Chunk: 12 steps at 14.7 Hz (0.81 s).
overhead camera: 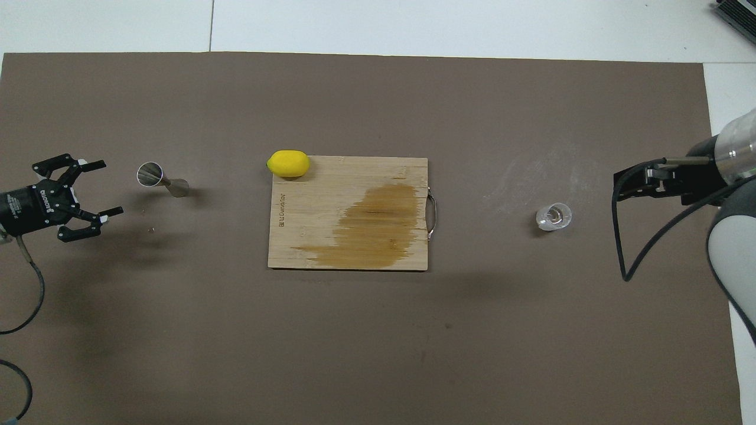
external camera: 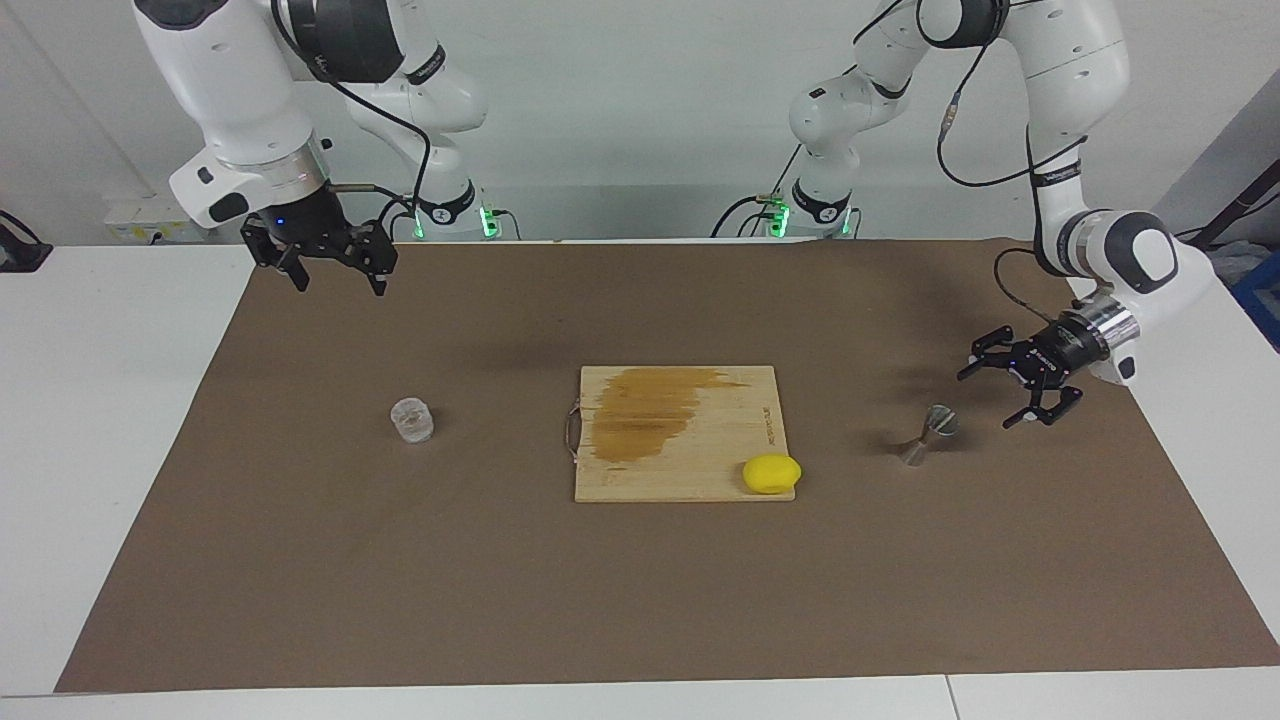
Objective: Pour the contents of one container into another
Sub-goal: 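Reach the left gripper to the small metal cup and grasp it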
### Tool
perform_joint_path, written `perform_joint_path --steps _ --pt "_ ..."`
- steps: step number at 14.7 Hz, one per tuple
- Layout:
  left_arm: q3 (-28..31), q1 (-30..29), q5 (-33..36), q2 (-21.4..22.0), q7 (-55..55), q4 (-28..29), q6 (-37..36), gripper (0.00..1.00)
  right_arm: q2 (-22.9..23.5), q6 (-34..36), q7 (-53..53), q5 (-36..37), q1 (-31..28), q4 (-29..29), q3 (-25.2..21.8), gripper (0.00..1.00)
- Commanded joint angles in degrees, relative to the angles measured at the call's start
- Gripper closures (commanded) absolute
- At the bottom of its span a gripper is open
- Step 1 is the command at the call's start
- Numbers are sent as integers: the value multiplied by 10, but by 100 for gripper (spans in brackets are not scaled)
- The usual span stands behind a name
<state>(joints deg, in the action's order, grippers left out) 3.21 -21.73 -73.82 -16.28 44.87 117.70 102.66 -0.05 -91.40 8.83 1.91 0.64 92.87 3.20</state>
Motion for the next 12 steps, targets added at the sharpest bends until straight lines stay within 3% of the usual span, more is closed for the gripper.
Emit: perform_joint_path --steps 1,6,12 --pt "-3 4 -69 56 3 100 28 0 -14 -4 -8 2 -5 16 3 1" --pt "-4 39 -118 52 0 106 91 0 -14 -4 -9 2 -4 16 3 1" --pt "-4 69 -162 51 -6 114 115 0 -16 -4 -9 2 -3 21 3 1"
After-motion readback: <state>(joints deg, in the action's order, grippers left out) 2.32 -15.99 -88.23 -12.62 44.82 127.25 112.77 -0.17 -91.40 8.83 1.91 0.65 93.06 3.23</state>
